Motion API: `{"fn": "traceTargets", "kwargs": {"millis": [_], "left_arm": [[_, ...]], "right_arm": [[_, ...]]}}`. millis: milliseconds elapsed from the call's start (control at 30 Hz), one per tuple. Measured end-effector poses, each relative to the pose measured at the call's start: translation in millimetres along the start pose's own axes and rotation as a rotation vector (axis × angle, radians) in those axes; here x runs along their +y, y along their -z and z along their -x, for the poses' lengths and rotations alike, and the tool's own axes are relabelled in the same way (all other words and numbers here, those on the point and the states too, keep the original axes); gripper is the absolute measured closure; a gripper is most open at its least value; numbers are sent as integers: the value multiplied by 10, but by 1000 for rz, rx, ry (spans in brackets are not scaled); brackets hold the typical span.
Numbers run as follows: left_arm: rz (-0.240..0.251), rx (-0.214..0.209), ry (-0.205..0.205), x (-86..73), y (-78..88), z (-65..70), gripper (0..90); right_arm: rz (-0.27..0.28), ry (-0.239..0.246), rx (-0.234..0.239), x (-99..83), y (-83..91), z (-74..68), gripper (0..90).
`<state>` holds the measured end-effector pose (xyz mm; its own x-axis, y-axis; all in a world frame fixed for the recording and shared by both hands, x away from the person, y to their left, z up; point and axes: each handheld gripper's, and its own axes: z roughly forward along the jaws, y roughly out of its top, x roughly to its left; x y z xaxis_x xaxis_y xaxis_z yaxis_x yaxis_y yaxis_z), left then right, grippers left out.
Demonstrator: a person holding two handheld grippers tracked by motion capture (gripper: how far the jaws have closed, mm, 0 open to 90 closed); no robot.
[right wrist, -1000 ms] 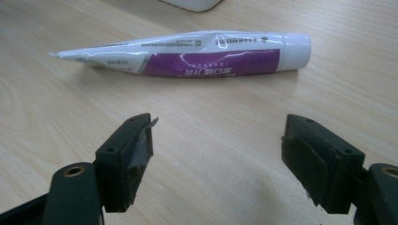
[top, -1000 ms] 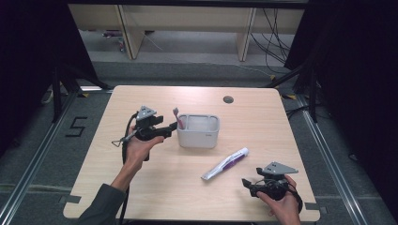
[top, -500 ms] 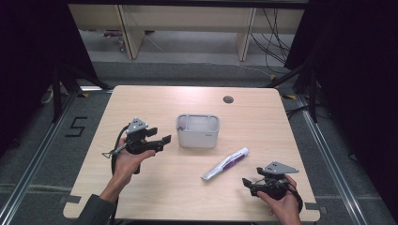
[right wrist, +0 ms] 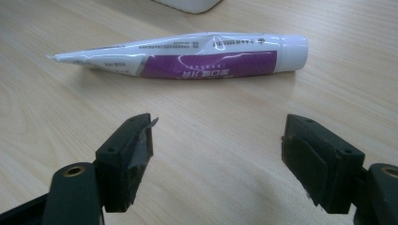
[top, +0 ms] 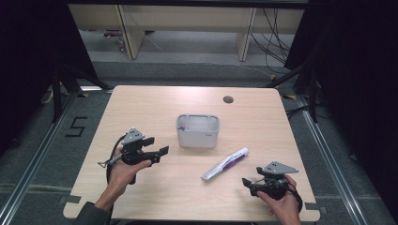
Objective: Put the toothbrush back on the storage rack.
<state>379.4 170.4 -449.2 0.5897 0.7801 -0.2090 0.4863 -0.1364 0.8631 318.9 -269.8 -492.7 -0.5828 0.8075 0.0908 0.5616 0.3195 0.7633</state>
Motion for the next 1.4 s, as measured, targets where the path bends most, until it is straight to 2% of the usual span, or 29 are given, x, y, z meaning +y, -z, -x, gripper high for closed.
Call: {"fn": "traceTargets", "kwargs": {"millis": [167,333,367,467,600,767,833,867,1067,1100,1167,1267,1300,1333,1367,1400], "left_arm": [[-14,-7,-10,-96,28,12,249],[-24,0,-8,-190,73,17,240],[-16,1,-10,-211,83,18,240],[-19,7,-28,-269,112,29,238],[-34,8,-42,-390,158,25,231],[-46,9,-35,-510,209,21,221],[-57,0,-32,-545,228,28,212],[-65,-8,-39,-568,238,31,209],[-72,-20,-51,-653,272,48,193],[-67,-20,-47,-665,274,47,193],[-77,-14,-54,-691,293,38,192],[-95,-13,-48,-746,321,39,193],[-97,-10,-45,-764,332,43,194],[-103,-13,-49,-782,341,40,196],[-106,-12,-44,-802,346,44,196],[-114,-19,-47,-819,352,40,196]], "right_arm": [[-3,5,12,4,-6,2,262],[-5,-5,0,4,-4,-4,262],[-12,-28,-1,3,-2,-27,262],[-3,9,-6,9,-1,-3,262],[-1,11,-7,10,2,-5,262],[0,19,-12,12,5,4,261],[10,23,-23,14,12,4,262],[4,16,-4,17,11,3,262],[16,22,-13,22,19,0,262],[11,-1,-7,21,17,-19,262],[15,14,-11,24,20,-10,262],[11,-5,-3,29,21,-24,276],[22,35,-15,36,26,3,304],[22,33,-9,40,29,1,306],[12,9,-2,43,38,-17,307],[26,33,-9,49,36,0,307]]}}
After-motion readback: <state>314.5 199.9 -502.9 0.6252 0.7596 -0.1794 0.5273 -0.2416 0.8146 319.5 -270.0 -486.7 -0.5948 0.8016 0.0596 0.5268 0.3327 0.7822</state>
